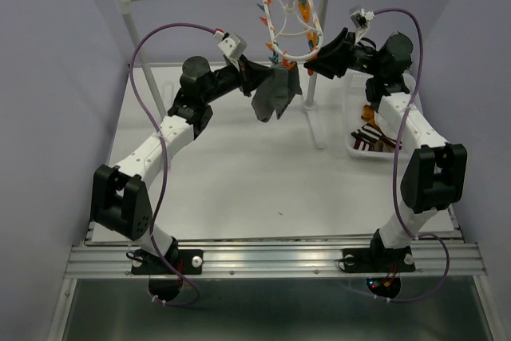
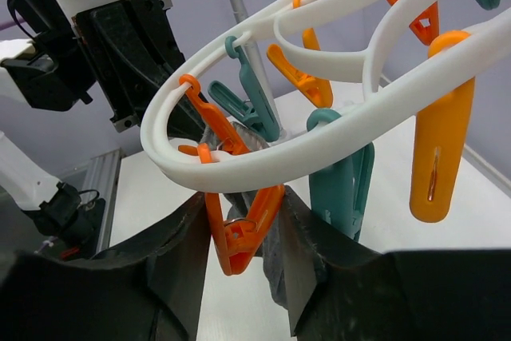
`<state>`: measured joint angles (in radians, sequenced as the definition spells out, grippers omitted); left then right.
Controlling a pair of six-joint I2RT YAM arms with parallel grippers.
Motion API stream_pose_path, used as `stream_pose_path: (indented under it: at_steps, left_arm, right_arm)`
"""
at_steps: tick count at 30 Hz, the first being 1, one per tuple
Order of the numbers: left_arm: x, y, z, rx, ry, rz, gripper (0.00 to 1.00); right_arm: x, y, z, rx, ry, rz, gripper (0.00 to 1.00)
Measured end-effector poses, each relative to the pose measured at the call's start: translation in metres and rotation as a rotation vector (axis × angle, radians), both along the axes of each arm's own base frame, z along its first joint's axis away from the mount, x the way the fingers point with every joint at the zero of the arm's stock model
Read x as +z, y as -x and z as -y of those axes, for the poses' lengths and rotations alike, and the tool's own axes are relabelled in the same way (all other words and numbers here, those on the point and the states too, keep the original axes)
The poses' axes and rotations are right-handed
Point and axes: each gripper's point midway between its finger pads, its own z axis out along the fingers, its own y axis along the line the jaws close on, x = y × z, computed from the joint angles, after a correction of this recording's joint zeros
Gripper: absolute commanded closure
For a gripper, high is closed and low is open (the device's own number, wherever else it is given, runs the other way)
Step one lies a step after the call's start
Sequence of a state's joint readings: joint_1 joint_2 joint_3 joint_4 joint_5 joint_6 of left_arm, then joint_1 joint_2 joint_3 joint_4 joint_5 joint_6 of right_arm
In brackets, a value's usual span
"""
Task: Clip the socks to the hanger
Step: Open the clamp at the hanger.
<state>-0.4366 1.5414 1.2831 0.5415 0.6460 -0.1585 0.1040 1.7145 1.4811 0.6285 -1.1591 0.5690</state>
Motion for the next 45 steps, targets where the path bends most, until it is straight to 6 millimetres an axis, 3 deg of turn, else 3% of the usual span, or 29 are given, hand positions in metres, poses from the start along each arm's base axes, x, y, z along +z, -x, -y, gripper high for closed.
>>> stream_pose_path:
  at_steps: [7, 14, 16, 27, 36, 45]
  left_arm:
    - [0.000, 0.000, 0.000, 0.001, 0.000, -0.001, 1.00]
    - [-0.001, 0.000, 0.000, 0.001, 0.000, -0.002, 1.00]
    - [-0.001, 0.000, 0.000, 0.000, 0.000, -0.002, 1.00]
    - [-0.017, 0.010, 0.009, -0.023, -0.024, -0.049, 1.00]
    - [-0.023, 0.057, 0.060, -0.107, -0.052, -0.088, 1.00]
    - [-0.002, 0.030, 0.072, -0.034, 0.000, -0.130, 1.00]
  right_arm:
    - [0.001, 0.000, 0.000, 0.001, -0.004, -0.007, 0.71]
    - [0.002, 0.001, 0.000, 0.005, -0.011, -0.026, 0.96]
    - [0.003, 0.002, 0.000, 0.007, -0.016, -0.036, 0.99]
    - [0.011, 0.000, 0.000, -0.011, -0.049, -0.084, 0.99]
    - [0.012, -0.001, 0.000, -0.019, -0.057, -0.092, 0.99]
    - [0.016, 0.005, -0.001, 0.007, -0.072, -0.062, 0.99]
